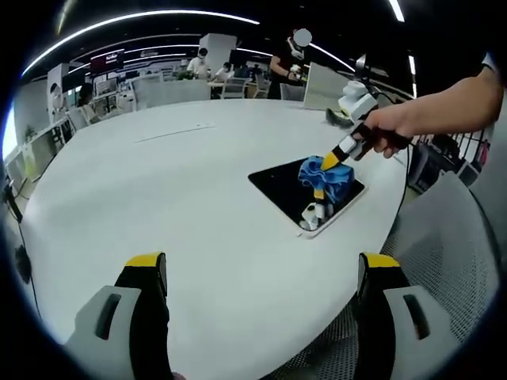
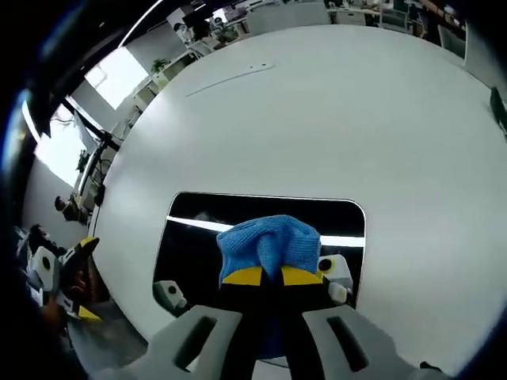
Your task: Wipe the mirror surface with the cleaning cloth until all visible marks leave the cleaned area.
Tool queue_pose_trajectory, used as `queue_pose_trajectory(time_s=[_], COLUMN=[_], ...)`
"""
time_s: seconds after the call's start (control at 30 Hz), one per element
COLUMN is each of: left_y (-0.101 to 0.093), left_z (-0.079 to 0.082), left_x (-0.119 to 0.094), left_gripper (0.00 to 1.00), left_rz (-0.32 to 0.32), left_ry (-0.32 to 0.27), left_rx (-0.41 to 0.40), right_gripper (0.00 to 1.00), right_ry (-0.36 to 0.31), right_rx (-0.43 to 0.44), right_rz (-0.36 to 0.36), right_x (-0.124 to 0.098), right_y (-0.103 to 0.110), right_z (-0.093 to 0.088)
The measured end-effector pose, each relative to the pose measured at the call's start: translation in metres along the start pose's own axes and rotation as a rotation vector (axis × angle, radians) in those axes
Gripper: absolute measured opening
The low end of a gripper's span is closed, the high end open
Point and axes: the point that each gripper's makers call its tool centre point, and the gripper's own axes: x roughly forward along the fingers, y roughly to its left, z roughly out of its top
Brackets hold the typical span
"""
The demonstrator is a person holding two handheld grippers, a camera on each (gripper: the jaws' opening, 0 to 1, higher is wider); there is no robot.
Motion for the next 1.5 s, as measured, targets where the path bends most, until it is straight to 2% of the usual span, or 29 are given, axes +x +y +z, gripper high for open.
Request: queue_pose_trajectory(time_s=[1.0,1.5], left_y=[-0.001,0.001], left_z=[-0.001,0.0], left_x=[0.0,-0.001], left_gripper=[0.99,0.99], left_rz=[-0.002,0.012], left_ry=[0.009,0.007], left_rx=[0.006,0.002], right_gripper=[0.01,0.01], right_ry=[0.016,0.019], right_rx=[0.007,0.014], right_rz=[-0.046,-0.076], right_x=[-0.019,-0.022], right_y=[-0.04,-0.048], right_z=[-0.005,-0.005])
